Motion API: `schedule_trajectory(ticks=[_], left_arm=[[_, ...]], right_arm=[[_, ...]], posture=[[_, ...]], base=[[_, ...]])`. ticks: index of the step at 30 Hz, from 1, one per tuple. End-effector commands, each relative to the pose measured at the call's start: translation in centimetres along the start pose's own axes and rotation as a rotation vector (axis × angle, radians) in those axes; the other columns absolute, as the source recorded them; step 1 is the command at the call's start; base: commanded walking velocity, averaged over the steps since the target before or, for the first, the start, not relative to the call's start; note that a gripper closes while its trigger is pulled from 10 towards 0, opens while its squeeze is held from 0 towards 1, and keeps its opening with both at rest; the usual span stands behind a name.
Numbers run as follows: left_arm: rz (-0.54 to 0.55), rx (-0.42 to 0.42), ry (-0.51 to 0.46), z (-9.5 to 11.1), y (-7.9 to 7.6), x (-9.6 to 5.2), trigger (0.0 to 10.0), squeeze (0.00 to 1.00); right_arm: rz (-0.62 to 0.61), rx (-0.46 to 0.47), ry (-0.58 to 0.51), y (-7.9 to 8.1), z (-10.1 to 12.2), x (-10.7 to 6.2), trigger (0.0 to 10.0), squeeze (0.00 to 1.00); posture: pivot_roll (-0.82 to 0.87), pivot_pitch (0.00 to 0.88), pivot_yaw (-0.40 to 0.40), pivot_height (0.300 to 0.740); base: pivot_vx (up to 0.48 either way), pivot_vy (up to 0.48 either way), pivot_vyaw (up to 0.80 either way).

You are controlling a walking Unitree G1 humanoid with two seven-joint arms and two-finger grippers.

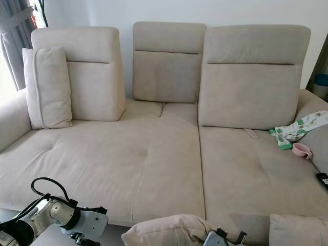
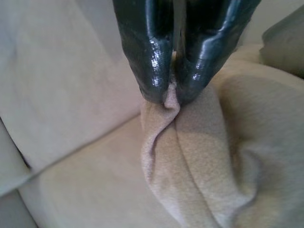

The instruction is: Move the pillow to the sofa from floor

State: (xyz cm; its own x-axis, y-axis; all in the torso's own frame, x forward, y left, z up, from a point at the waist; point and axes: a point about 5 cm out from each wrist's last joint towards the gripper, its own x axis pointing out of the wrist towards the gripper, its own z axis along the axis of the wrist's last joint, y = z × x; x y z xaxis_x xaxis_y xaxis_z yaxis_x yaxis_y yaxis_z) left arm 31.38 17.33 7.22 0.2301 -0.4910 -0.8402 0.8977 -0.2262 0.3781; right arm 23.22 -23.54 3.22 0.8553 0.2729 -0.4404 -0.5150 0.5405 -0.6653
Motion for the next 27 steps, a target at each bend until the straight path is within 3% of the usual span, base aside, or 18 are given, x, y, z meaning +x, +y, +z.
schedule_trajectory(ticks=[1, 9, 16, 22, 27], left_arm=[[0.029, -0.021, -0.007, 0.0, 0.3, -0.3, 10.0, 0.0], [0.002, -0.033, 0.021, -0.4, -0.4, 0.2, 10.0, 0.0], [0.071, -0.029, 0.037, -0.1, 0.1, 0.9, 10.0, 0.0], [0.034, -0.012, 0.01, 0.4, 0.0, 0.8, 10.0, 0.0], [-0.016, -0.001, -0.034, 1.1, -0.7, 0.7, 10.0, 0.0]], right_arm=[[-0.078, 0.051, 0.038, -0.9, -0.4, 0.1, 0.0, 0.0], [-0.108, 0.051, 0.025, -1.9, 0.1, 0.2, 0.0, 0.0], [-0.052, 0.038, -0.014, -0.8, 1.2, 0.3, 0.0, 0.0], [-0.07, 0.049, -0.009, -0.7, 1.3, 0.3, 0.0, 0.0], [-0.131, 0.07, 0.014, -1.9, 1.3, 0.8, 0.0, 0.0]], posture=[[-0.11, 0.0, 0.033, 0.561], [-0.12, 0.0, 0.029, 0.561], [-0.13, 0.0, 0.034, 0.561], [-0.13, 0.0, 0.036, 0.561], [-0.14, 0.0, 0.04, 0.561]], base=[[0.0, 0.0, 0.0], [0.0, 0.0, 0.0], [0.0, 0.0, 0.0], [0.0, 0.0, 0.0], [0.0, 0.0, 0.0]])
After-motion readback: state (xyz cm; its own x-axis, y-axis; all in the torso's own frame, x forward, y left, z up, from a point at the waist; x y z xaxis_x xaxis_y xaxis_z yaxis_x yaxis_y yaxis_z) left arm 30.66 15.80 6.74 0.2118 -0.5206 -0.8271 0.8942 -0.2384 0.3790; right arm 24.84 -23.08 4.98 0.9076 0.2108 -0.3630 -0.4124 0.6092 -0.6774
